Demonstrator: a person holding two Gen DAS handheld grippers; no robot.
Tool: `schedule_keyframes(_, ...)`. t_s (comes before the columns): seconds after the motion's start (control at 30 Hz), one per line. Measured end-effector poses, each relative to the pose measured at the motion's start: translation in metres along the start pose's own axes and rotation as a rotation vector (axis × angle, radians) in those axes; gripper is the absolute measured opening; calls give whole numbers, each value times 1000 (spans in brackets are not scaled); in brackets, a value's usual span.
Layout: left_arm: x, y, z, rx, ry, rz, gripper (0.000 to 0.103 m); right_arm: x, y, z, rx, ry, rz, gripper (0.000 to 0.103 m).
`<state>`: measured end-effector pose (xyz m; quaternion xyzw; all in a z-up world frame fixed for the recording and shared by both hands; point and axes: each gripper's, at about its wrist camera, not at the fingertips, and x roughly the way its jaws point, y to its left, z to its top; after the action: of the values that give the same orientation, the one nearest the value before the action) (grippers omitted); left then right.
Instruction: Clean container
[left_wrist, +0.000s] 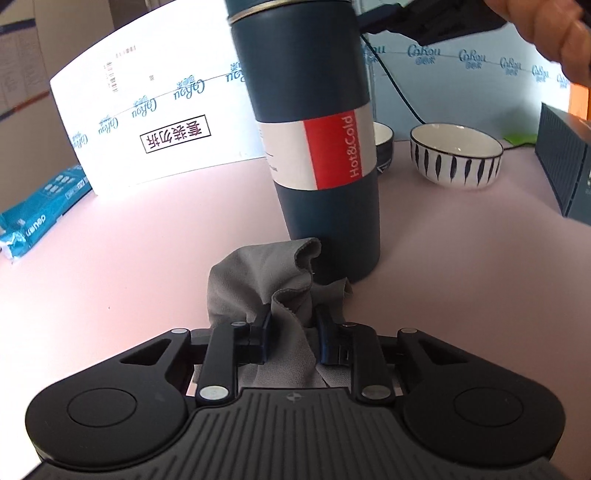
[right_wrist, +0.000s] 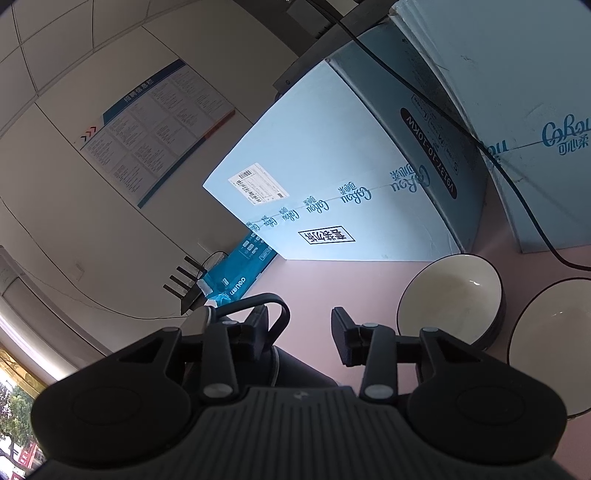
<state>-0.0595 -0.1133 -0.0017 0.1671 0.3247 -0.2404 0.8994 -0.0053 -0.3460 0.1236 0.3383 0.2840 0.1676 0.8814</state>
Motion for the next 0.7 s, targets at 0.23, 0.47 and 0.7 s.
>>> schedule_keyframes(0.23,-29,-2,17,-30,-129,-43,16,-1,-1,0,2,0,-3,42)
schedule_keyframes(0.47,-79,13,34,-107,-355,-59,16,-2,-2,1,4,-1,-8,42)
schedule_keyframes(0.7,-117,20,54,-152,-524,-62,16,-2,-6,4,6,2,-7,42)
